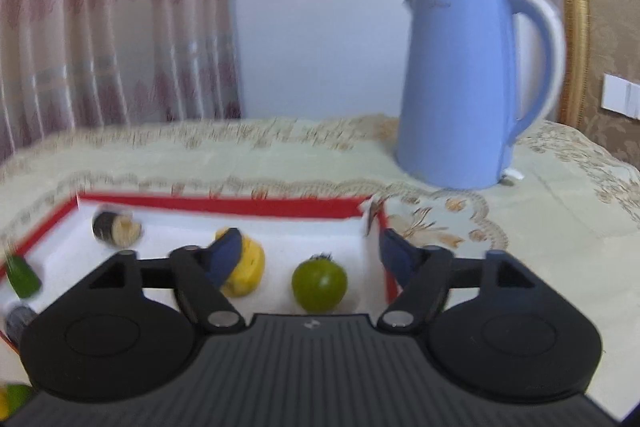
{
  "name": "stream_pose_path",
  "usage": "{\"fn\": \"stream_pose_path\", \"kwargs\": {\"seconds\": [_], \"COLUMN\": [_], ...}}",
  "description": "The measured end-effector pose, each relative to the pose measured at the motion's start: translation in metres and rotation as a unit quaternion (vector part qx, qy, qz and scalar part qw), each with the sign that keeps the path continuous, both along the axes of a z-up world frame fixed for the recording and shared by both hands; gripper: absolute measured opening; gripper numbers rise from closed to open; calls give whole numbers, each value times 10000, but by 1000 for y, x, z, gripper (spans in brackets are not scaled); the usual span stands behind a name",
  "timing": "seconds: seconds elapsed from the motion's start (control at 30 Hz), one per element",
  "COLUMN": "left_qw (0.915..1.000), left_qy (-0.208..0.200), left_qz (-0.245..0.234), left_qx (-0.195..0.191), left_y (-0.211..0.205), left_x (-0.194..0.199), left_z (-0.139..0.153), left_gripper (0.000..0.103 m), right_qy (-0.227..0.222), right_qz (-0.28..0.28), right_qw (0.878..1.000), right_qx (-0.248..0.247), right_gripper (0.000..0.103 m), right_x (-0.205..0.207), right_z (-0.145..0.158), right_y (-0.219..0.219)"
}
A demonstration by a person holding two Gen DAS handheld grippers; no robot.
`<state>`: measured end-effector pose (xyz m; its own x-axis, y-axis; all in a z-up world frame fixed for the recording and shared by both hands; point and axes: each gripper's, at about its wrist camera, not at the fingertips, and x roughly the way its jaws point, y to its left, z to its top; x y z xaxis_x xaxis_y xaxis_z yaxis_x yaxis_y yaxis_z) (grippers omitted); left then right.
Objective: Organize fruits
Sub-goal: 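Grasp the yellow mango with the left gripper while the right moves to a green lime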
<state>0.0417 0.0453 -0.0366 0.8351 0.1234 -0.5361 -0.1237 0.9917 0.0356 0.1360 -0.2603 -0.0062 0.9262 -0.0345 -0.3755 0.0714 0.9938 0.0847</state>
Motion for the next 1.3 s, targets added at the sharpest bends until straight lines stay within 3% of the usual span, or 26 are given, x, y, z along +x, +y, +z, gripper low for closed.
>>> {"fn": "stream_pose_path", "kwargs": {"seconds": [0.13, 0.27, 0.47, 0.63, 0.77, 0.93, 1.1, 1.3], "left_qw": [9990, 9962, 9899, 9821, 9756, 9734, 9732, 9734], "left_qy": [-39, -279, -428, -355, -8, 56, 141, 304], "left_qz": [-441, -793, -1283, -1807, -2177, -2204, -2223, -2237], "left_qx": [48, 243, 429, 392, 278, 617, 579, 385], "left_y": [-7, -16, -29, -36, -45, -63, -63, -59], "left_x": [-2, -10, -17, -20, -21, -21, -19, -14], "left_z": [1, 2, 4, 4, 2, -3, -5, -6], "left_gripper": [89, 89, 89, 89, 89, 89, 89, 65], "right_qy": [-347, -570, -890, -1189, -1042, -1035, -924, -905], "right_qz": [91, 4, -90, -92, -15, 129, 232, 225], "right_qw": [9983, 9979, 9938, 9929, 9942, 9940, 9946, 9948], "right_qx": [449, 315, 659, -24, -255, -334, -418, -403], "right_gripper": [93, 103, 103, 103, 103, 103, 103, 103], "right_x": [-43, -90, -114, -118, -115, -121, -120, -120], "right_z": [24, 26, -2, -2, -6, -7, -9, -10], "right_y": [-6, 8, 19, 33, 38, 44, 48, 49]}}
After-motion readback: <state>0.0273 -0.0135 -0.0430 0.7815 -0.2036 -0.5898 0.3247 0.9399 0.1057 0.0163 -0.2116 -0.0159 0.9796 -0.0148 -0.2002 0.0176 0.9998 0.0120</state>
